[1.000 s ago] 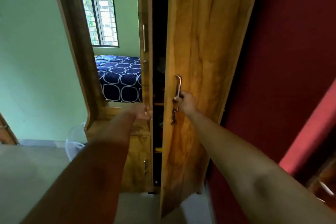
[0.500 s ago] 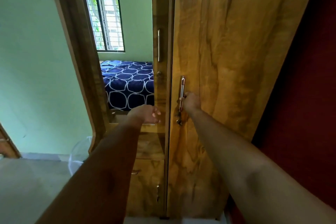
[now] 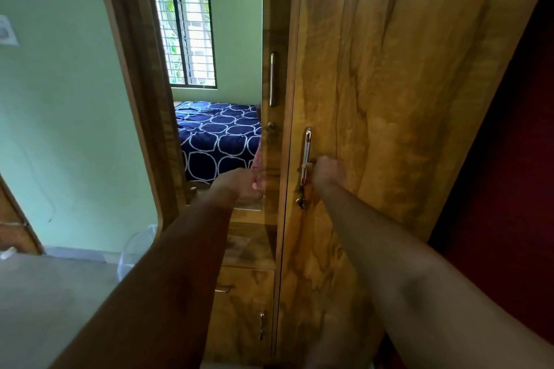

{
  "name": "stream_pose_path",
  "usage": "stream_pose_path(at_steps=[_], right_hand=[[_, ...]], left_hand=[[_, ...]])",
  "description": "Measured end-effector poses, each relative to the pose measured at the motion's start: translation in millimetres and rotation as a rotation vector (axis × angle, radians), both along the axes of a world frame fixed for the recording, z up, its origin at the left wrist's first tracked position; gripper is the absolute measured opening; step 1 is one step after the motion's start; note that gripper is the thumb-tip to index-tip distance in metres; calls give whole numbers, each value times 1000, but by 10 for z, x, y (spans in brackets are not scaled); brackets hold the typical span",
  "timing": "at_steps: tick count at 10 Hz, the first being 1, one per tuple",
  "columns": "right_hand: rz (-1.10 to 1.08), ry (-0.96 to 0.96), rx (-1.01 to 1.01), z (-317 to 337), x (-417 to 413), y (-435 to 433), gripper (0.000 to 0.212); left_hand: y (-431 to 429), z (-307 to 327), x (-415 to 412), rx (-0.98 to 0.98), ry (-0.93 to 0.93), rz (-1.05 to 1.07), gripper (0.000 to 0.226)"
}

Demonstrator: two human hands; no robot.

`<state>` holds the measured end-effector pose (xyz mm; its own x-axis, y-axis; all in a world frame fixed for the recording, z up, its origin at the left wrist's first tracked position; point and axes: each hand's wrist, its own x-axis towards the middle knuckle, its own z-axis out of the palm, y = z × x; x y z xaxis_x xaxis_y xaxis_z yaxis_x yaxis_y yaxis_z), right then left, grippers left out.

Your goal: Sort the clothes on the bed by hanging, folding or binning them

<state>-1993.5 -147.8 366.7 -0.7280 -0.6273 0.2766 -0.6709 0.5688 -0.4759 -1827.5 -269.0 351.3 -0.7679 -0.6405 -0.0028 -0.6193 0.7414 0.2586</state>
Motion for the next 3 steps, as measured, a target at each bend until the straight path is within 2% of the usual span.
stream_pose_path(at_steps=[1,2,3], right_hand=[[18,154,37,-14,-50,132,35],[166,340,76,-88,-34,337,56],[371,336,115,45,37,395,59]], left_hand=[[95,42,92,-31,15,36,43],[344,148,291,-56,17,47,45],[420,246,484,-53,7,72,48]])
